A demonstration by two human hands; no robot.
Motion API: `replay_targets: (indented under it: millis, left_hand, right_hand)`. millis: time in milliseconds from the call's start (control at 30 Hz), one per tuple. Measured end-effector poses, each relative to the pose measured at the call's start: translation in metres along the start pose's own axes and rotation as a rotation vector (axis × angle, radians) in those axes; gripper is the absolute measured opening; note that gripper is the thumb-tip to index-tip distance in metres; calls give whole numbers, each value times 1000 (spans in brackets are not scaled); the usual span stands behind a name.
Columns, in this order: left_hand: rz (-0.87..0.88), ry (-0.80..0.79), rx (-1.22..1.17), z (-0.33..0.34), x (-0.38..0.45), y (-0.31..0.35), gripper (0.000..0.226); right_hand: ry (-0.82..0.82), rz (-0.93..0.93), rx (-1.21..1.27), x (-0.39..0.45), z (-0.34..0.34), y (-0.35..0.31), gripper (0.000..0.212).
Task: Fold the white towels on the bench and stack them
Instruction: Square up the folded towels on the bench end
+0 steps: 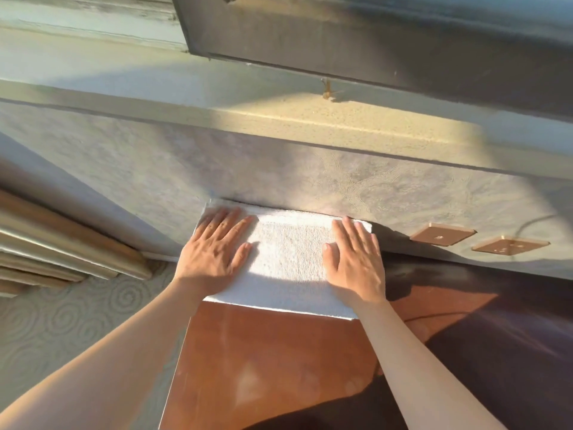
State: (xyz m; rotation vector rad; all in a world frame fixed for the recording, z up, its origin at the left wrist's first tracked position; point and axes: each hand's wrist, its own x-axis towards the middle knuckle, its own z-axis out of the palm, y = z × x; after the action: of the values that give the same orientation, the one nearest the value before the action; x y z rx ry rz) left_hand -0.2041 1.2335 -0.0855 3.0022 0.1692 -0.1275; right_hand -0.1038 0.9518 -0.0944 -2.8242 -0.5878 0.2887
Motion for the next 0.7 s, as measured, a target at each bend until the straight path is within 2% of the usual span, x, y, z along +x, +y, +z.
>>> replay_targets:
  millis: [133, 233, 267, 333, 367, 433, 500, 567, 633, 700]
  left_hand:
    - [32, 30, -16, -5, 0, 6, 60]
    - [29, 48, -93, -18, 0, 12, 61]
    - [49, 80, -151, -23, 3, 22, 59]
    - [149, 118, -258, -28, 15, 55, 53]
    - [200, 103, -287, -28, 22, 76, 51]
    - [247, -18, -267, -21, 35, 119, 56]
    - [229, -146, -117, -6, 42, 144, 63]
    - [225, -176, -4, 6, 43, 148, 66]
    - [237, -145, 10, 11, 43, 143, 65]
    - [237, -134, 8, 13, 43, 139, 62]
  right_hand:
    - [-39, 87, 100, -10, -2, 7, 65]
    - [125, 46, 279, -17, -8, 5, 60]
    - [207, 89, 377, -17, -10, 7, 59]
    - [276, 317, 582, -13, -13, 18, 59]
    - [219, 448, 691, -9, -13, 25, 59]
    - [-6, 612, 1001, -4, -9, 35, 57]
    - [-166, 598, 1363, -10, 0, 38, 62]
    - [-262, 533, 1538, -17, 14, 41, 70]
    - [-342, 593, 1668, -19, 24, 45, 69]
    - [-372, 658, 1674, -18, 34, 48, 63]
